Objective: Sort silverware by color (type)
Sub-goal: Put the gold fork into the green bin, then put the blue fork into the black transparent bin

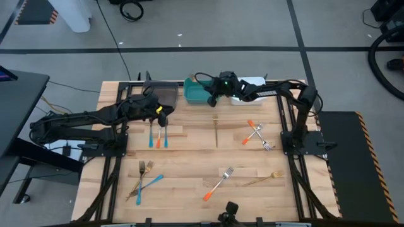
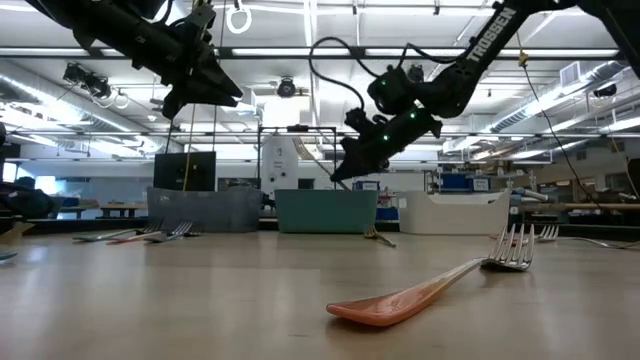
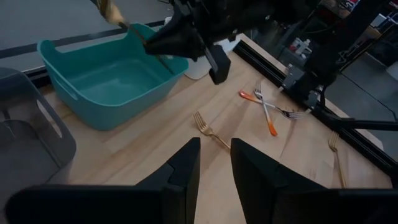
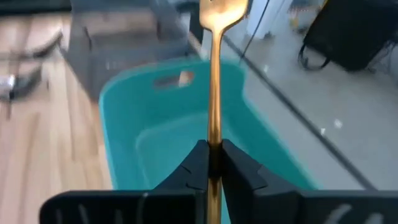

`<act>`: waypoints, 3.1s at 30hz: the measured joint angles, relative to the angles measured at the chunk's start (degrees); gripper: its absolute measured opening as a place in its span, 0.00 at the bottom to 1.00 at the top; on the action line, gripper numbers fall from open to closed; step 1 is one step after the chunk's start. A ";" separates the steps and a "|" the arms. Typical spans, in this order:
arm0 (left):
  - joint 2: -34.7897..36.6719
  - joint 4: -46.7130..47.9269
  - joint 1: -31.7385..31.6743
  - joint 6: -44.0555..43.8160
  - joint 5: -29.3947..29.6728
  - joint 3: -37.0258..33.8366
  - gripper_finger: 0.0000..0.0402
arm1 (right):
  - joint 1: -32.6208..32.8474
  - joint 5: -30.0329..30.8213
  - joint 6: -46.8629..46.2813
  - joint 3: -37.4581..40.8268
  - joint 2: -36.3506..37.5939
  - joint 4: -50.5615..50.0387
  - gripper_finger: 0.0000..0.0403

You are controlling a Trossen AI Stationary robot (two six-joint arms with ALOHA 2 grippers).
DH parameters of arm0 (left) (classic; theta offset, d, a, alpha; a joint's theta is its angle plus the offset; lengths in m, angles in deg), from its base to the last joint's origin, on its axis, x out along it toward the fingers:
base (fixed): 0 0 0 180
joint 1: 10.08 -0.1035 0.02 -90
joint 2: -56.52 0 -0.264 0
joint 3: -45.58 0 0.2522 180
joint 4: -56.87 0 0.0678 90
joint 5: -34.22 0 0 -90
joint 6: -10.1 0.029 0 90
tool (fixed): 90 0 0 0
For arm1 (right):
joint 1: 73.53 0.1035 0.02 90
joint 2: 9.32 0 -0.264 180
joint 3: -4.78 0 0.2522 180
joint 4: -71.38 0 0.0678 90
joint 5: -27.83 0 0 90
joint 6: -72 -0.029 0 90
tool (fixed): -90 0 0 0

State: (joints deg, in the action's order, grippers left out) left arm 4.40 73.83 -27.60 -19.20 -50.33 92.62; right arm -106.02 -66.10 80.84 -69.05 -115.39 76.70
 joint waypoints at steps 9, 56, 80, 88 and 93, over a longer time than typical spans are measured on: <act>0.00 0.01 -0.04 0.03 -0.02 0.00 0.25 | -0.17 4.00 0.31 -0.04 0.24 -7.11 0.22; -20.65 40.33 1.57 -42.30 7.83 0.02 0.24 | 2.12 10.34 0.56 -0.07 27.52 -20.01 0.28; -28.69 34.22 2.00 -40.85 7.33 0.05 0.03 | 1.97 10.34 4.86 -0.04 27.52 -23.09 0.28; -22.44 34.37 3.23 -35.86 -1.16 -0.11 0.03 | 1.95 10.36 4.85 -0.04 27.52 -23.09 0.28; -15.32 34.39 4.69 -32.76 -1.46 -0.05 0.03 | 1.95 10.36 4.85 -0.04 27.52 -23.09 0.28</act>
State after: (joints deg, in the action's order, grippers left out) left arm -10.92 108.23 -22.90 -51.95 -51.79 92.57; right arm -104.07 -55.74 85.69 -69.09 -87.87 53.61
